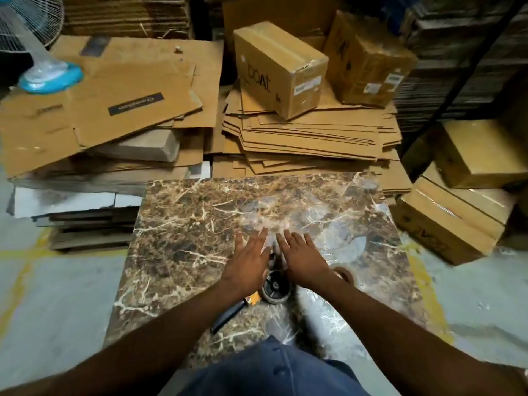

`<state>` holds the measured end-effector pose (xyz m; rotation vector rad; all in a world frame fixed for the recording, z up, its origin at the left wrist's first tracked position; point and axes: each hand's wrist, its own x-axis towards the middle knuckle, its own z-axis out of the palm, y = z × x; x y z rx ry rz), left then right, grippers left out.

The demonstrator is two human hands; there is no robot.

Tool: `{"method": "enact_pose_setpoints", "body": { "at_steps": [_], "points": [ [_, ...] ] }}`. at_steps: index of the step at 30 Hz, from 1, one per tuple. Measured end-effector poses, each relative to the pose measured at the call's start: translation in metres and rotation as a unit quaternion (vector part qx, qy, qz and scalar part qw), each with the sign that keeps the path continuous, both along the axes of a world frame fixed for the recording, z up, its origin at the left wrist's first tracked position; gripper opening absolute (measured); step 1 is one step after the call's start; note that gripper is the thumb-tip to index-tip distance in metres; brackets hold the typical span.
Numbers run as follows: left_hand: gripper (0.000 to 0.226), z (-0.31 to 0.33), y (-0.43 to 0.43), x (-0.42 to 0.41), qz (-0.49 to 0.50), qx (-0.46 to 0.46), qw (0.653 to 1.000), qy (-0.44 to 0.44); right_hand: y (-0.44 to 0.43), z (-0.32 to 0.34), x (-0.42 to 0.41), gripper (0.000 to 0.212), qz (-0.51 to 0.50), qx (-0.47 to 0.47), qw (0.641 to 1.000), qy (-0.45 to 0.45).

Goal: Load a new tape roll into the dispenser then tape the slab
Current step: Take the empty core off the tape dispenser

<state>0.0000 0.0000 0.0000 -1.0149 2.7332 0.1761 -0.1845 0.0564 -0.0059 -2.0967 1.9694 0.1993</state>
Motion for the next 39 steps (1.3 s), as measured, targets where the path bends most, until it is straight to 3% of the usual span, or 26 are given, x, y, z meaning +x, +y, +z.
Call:
{"method": "enact_pose_setpoints", "body": {
  "at_steps": [3, 8, 14, 18, 23, 31, 36, 39],
  "points": [
    [0.035, -0.014, 0.007, 0.004, -0.008, 0.032, 0.999, -0.021, 0.016, -0.009, 0.007, 0.070, 0.006, 0.024, 0.999, 0.021],
    [0.049, -0.033, 0.015, 0.005, 0.006, 0.045, 0.996, -0.076, 0.032, -0.023, 0.017, 0.061, 0.016, 0.082, 0.996, 0.036],
    [0.055, -0.035, 0.019, 0.002, 0.031, 0.059, 0.996, -0.062, 0.032, -0.030, 0.026, 0.031, -0.095, 0.137, 0.984, -0.059],
    [0.049, -0.036, 0.023, -0.002, 0.064, 0.073, 0.993, -0.069, 0.028, -0.036, 0.029, 0.028, -0.197, 0.162, 0.951, -0.173],
    [0.040, -0.038, 0.022, -0.009, 0.092, 0.098, 0.989, -0.057, 0.026, -0.039, 0.030, 0.023, -0.243, 0.152, 0.937, -0.197],
    [0.055, -0.044, 0.006, -0.003, 0.059, 0.128, 0.987, -0.084, 0.022, -0.039, 0.043, 0.034, -0.304, 0.098, 0.918, -0.235],
    [0.054, -0.042, 0.001, -0.016, 0.081, 0.181, 0.975, -0.099, 0.023, -0.038, 0.042, 0.046, -0.217, 0.101, 0.948, -0.211],
    [0.058, -0.044, 0.002, -0.021, 0.104, 0.196, 0.969, -0.105, 0.025, -0.042, 0.039, 0.070, -0.161, 0.099, 0.965, -0.180]
  ]
}}
